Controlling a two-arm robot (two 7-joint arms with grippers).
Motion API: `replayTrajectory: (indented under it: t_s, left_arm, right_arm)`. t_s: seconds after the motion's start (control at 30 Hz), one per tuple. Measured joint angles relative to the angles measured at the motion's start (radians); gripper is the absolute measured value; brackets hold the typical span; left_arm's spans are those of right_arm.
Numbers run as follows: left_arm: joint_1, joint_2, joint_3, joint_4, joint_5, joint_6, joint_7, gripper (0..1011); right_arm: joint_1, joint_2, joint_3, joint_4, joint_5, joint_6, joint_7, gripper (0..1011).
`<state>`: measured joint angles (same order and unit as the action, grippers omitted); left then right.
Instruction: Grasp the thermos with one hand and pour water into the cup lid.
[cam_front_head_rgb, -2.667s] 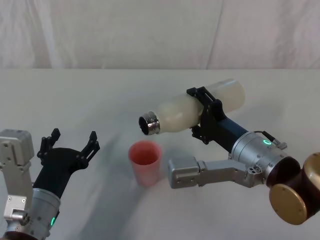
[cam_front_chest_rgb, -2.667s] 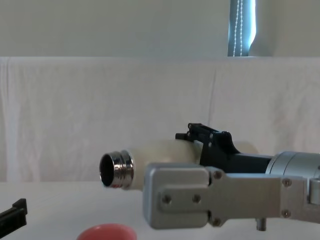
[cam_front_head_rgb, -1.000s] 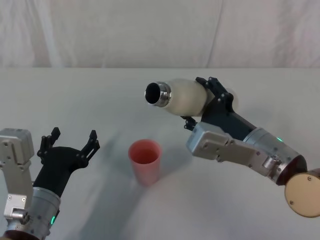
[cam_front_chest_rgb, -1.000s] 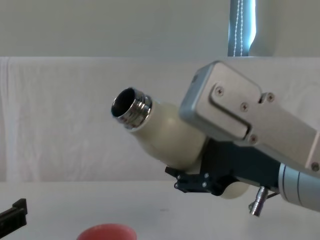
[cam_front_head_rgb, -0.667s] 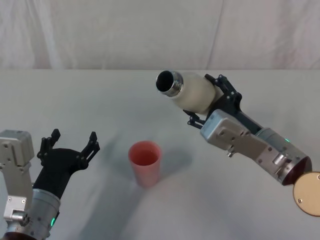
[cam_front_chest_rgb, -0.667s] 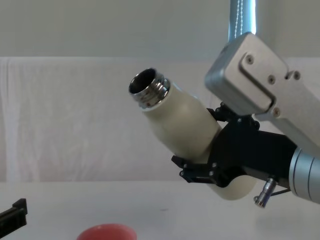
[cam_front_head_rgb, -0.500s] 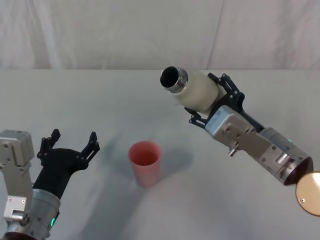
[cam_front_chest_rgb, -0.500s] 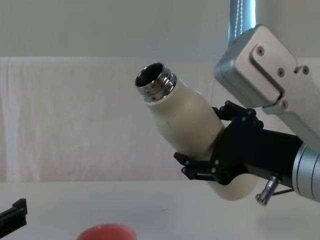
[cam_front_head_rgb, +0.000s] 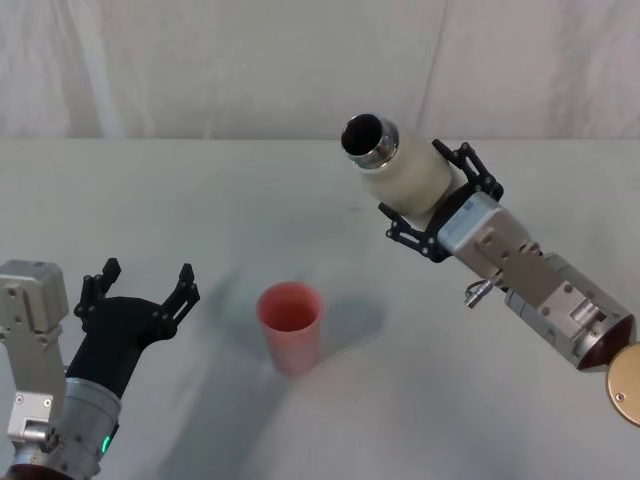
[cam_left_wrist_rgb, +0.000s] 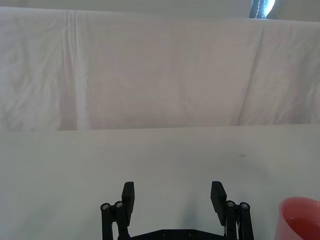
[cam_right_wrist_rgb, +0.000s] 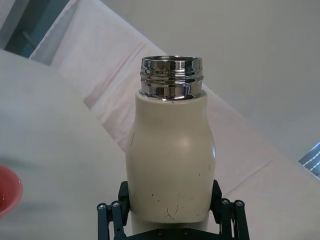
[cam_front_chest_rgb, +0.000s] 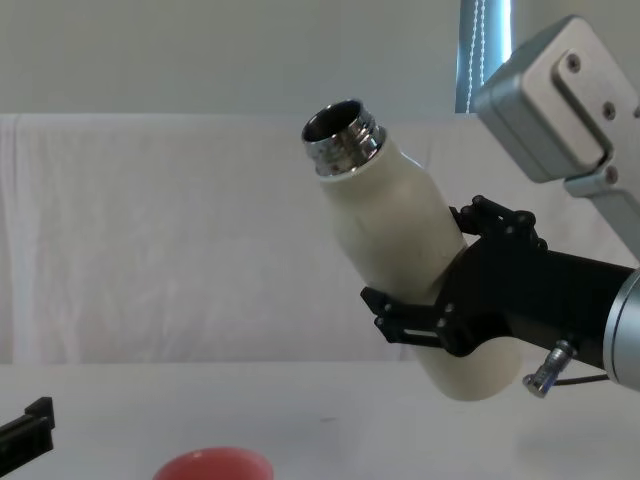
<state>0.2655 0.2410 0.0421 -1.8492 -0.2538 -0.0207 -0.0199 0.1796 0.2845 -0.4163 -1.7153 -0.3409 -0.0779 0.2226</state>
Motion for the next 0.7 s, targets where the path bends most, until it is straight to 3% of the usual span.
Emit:
replayTrajectory:
  t_s: [0.7]
  left_arm:
    - [0.000,0.000,0.000,0.000,0.000,0.000,0.000,1001]
  right_arm:
    - [-0.024,-0.037,0.059,0.018,0.170,-0.001,0.027,951]
